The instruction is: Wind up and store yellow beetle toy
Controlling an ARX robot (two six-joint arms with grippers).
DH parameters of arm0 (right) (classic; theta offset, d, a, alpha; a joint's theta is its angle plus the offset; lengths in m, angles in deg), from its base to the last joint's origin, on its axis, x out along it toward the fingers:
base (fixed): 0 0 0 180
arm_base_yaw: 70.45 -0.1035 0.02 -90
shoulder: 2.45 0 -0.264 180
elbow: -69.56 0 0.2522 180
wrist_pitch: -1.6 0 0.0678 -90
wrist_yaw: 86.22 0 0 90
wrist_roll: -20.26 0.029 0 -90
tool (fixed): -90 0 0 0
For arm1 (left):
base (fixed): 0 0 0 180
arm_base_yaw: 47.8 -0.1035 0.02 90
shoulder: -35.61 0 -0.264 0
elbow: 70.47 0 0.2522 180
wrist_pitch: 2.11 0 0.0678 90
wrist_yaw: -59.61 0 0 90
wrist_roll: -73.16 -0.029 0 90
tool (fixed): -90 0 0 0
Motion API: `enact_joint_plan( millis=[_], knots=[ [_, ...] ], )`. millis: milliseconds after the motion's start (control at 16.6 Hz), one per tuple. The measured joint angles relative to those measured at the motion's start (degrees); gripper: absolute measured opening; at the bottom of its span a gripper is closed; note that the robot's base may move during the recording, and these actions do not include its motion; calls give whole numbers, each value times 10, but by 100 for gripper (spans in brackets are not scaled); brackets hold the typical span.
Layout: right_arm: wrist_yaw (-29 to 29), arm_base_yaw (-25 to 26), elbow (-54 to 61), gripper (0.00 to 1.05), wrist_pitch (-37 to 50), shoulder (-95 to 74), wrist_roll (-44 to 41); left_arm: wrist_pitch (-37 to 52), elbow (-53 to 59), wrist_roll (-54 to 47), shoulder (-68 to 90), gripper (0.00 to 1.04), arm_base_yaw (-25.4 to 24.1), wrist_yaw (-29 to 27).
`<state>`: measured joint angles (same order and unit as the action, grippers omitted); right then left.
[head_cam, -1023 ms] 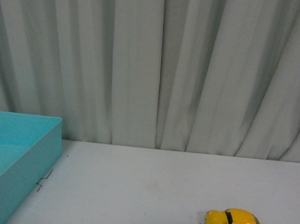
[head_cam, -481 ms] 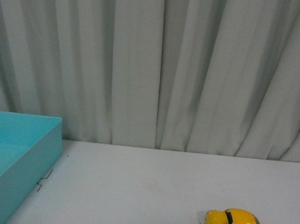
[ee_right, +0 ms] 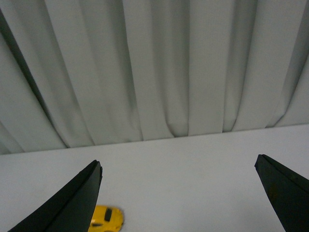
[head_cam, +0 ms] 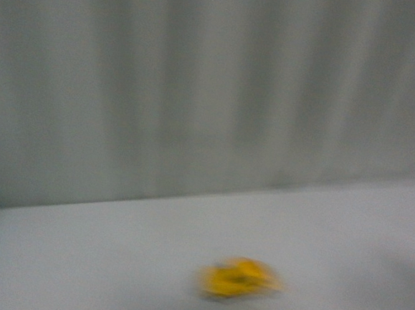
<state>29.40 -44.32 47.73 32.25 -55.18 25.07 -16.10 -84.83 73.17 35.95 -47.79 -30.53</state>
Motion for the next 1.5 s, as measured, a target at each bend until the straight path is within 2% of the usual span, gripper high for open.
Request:
enact_joint_plan(
  millis=[120, 301, 481, 602, 722, 902, 1083, 1203, 1324, 1504],
  knots=[
    [-3, -4, -63, 98, 98, -161, -12, 0, 0, 0, 0, 98, 0, 1],
    [-15, -24, -110, 98, 104, -254, -15, 0, 0, 0, 0, 98, 0, 1],
    [16, -87, -251, 98, 103, -414, -36, 0, 0, 0, 0, 98, 0, 1],
    [89, -126, -361, 98, 35, -502, -106, 0, 0, 0, 0, 98, 0, 1],
    [157, -146, -419, 98, -42, -551, -193, 0, 0, 0, 0, 98, 0, 1],
    [227, -159, -499, 98, -212, -593, -367, 0, 0, 0, 0, 98, 0, 1],
    [242, -172, -569, 98, -412, -651, -566, 0, 0, 0, 0, 98, 0, 1],
    [242, -179, -616, 98, -513, -687, -682, 0, 0, 0, 0, 98, 0, 1],
    [240, -183, -658, 98, -588, -711, -768, 0, 0, 0, 0, 98, 0, 1],
    [224, -188, -698, 98, -654, -741, -850, 0, 0, 0, 0, 98, 0, 1]
  ],
)
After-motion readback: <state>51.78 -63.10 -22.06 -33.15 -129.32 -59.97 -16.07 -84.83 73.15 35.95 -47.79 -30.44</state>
